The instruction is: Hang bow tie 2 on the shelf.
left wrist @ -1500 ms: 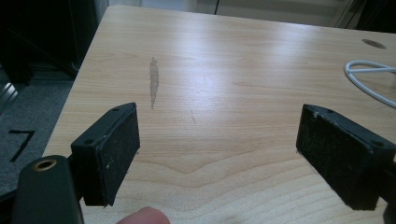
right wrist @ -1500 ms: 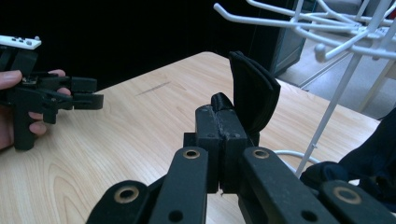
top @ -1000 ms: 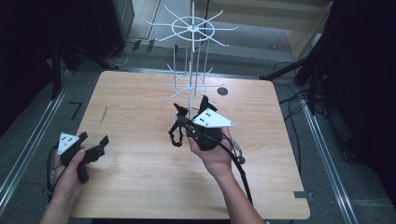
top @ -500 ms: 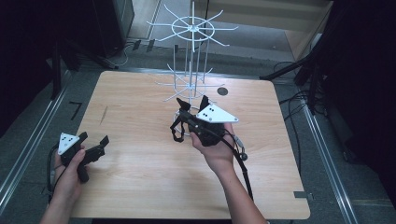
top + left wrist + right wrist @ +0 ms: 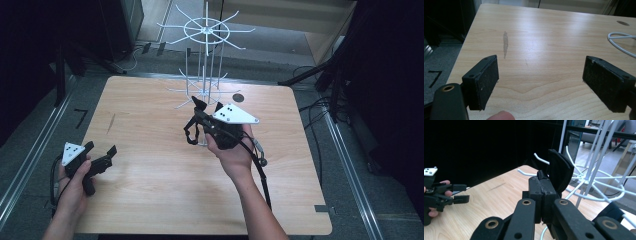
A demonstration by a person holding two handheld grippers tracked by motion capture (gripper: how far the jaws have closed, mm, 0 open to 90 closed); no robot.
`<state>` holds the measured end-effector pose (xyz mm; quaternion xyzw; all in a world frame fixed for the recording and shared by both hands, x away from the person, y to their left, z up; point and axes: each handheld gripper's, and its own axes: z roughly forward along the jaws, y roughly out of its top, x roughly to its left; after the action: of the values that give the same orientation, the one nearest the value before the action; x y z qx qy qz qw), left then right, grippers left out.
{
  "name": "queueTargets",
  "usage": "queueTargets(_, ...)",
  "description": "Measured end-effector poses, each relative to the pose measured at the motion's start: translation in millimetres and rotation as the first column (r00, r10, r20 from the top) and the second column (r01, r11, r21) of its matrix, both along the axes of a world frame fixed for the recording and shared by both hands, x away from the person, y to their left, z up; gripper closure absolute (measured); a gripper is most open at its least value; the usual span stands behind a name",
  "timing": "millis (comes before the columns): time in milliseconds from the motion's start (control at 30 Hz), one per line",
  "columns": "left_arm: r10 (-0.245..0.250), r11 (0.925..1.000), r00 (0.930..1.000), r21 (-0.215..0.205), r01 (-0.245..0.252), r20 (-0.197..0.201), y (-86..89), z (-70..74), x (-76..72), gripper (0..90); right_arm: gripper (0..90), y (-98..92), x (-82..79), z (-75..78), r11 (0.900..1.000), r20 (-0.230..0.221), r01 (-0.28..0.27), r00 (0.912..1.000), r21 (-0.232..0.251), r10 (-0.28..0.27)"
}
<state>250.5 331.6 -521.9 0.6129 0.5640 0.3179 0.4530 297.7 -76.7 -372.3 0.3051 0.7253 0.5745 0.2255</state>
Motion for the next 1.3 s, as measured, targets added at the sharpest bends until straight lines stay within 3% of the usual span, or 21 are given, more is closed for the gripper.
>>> queueTargets(433,-0.001,1.0000,1.0000,0.003,0.001,-0.001,-0.3,0.1,0.2,14.0,90.0,-16.7,6.7,4.4,1.000,0.000,0.019,0.9998,0.020,-0.019)
queueTargets(600,0.000,1.0000,1.0000,0.002,0.000,-0.002,-0.6,0.1,0.0,14.0,90.0,-23.3,6.1,3.3,0.998,-0.020,0.012,0.9997,0.054,-0.011)
queueTargets(1300,-0.001,1.0000,1.0000,0.004,0.001,-0.002,-0.6,0.1,0.0,14.0,90.0,-38.7,0.6,0.3,0.998,-0.029,0.023,0.9993,0.053,-0.021)
